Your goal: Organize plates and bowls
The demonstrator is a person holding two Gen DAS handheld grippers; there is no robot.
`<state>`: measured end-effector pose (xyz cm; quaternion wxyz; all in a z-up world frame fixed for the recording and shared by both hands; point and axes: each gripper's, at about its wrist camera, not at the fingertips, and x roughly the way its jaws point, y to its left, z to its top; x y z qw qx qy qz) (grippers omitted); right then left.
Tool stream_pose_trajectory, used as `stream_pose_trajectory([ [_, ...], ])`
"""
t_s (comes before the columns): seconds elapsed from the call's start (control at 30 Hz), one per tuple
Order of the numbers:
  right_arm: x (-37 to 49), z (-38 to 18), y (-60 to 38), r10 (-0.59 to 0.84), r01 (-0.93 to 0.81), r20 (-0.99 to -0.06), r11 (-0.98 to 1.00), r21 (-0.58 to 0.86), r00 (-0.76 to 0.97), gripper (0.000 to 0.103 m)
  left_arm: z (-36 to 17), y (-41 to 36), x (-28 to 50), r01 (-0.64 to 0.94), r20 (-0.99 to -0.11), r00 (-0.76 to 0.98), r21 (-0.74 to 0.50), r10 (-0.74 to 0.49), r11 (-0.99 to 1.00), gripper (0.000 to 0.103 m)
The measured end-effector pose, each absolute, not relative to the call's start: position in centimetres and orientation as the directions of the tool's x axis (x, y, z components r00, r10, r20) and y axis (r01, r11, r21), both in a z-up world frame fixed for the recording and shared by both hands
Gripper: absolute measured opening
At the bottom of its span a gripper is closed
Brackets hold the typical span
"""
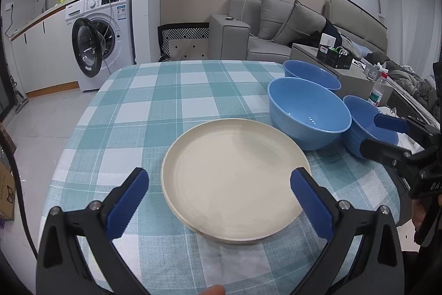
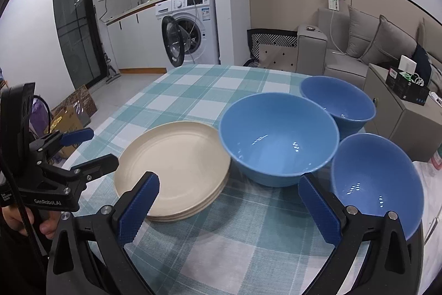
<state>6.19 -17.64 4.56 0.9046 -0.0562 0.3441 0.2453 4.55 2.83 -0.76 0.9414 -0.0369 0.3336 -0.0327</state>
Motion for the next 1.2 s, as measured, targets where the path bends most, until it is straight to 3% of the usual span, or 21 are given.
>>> stream_pose_trajectory([
  [1.2,8.3,11.1,-29.1,0.342,-0.358,-0.537,0.931,0.079,0.771,0.102,6.1,-2.0,9.8,0.051,-0.546,0.836,-0.028,-0.058,0.998,0.103],
])
